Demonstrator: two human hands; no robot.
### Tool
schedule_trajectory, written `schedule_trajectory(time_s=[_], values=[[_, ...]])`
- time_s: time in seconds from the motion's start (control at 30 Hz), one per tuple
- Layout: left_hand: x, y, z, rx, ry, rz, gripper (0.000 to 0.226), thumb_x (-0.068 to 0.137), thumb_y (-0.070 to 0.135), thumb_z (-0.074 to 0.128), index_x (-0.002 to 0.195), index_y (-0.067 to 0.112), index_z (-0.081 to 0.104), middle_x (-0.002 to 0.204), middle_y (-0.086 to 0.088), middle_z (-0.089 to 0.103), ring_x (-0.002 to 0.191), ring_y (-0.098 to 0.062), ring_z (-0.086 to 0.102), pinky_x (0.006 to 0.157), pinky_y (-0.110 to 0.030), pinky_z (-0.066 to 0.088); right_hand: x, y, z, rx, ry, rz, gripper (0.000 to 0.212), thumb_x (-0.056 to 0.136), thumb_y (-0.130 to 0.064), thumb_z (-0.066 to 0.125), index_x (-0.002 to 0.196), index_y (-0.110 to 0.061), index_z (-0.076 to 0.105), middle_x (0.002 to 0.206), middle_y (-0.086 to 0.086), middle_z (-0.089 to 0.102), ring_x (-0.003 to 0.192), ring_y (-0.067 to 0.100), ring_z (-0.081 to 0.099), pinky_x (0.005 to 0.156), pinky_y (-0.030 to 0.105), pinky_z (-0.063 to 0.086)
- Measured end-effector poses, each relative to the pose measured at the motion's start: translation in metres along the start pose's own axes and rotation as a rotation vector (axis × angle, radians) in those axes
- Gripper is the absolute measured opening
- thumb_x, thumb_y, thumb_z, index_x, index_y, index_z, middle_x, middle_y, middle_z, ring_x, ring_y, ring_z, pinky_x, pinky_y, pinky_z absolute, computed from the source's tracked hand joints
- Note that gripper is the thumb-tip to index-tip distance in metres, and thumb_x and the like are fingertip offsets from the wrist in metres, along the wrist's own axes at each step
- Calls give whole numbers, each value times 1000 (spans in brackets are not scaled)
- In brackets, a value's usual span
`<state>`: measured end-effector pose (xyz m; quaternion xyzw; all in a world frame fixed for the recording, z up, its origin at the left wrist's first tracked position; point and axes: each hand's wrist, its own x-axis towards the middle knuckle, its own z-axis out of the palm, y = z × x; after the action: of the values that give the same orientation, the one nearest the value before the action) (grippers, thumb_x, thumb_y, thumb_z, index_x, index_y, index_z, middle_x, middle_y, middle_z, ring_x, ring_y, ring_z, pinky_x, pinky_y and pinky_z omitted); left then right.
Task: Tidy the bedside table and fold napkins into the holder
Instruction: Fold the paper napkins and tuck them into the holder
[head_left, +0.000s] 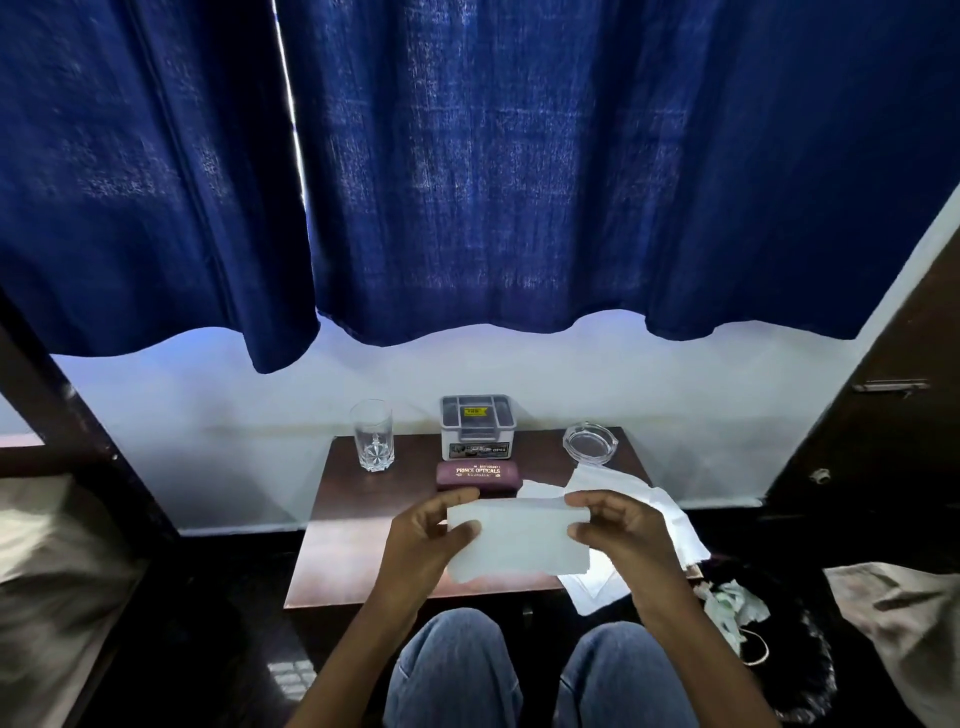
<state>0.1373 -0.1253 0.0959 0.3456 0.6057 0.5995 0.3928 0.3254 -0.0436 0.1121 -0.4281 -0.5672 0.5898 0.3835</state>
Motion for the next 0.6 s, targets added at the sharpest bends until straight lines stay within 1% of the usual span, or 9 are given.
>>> schedule_trajectory(time_s=[0.1,0.2,0.27,0.33,0.4,0.43,0.47,0.53,0.6], values=[[3,-4,-1,246,36,85,25,78,8,71,99,23,70,70,10,63,53,-3,46,56,-8,39,5,6,2,-176,94,-79,40,71,14,64,67,-26,69,74,12,65,62,11,52,60,11,42],[3,-5,-4,469,89,190,25,77,18,73,80,40,63,73,16,62,56,-2,54,55,-5,39,5,8,1,-302,127,-139,41,71,11,65,60,-28,66,70,3,70,57,8,55,60,11,43],[4,-7,-6,539,106,235,28,77,21,73,69,43,58,77,14,63,63,0,55,59,-4,39,4,7,2,-335,141,-174,38,70,10,66,60,-26,65,77,-4,67,61,2,58,61,7,43],[7,-9,-7,521,95,240,26,78,20,72,69,39,58,89,10,64,80,-2,57,68,-5,39,4,6,1,-333,162,-204,37,69,12,67,61,-24,64,83,-1,61,74,-5,58,64,6,42],[7,-7,-7,385,46,180,19,82,16,68,74,32,59,99,5,65,92,-9,59,78,-14,42,7,6,-1,-255,125,-180,28,71,11,65,65,-16,65,88,1,61,77,-9,57,63,7,42],[7,-5,-5,307,11,141,16,85,15,64,77,28,60,95,4,65,88,-8,60,76,-15,43,8,6,-1,-187,87,-141,18,73,7,65,69,-11,65,88,3,62,74,-6,57,64,9,43],[6,-3,-3,244,-23,108,15,88,13,60,79,25,61,88,2,65,79,-4,59,70,-14,43,9,6,-1,-117,51,-94,5,74,-2,65,73,-7,64,85,6,63,74,3,57,66,16,44],[5,0,3,176,-33,93,15,92,15,54,81,23,60,77,-1,61,68,-3,56,63,-17,44,10,9,1,-17,37,-11,11,67,-18,62,74,-10,62,78,11,56,74,20,49,64,29,38],[7,-1,8,146,1,105,13,93,18,52,83,23,59,77,-4,61,72,-13,56,67,-32,47,8,10,5,66,59,61,5,67,-21,63,72,-19,61,78,11,52,75,22,46,61,29,36]])
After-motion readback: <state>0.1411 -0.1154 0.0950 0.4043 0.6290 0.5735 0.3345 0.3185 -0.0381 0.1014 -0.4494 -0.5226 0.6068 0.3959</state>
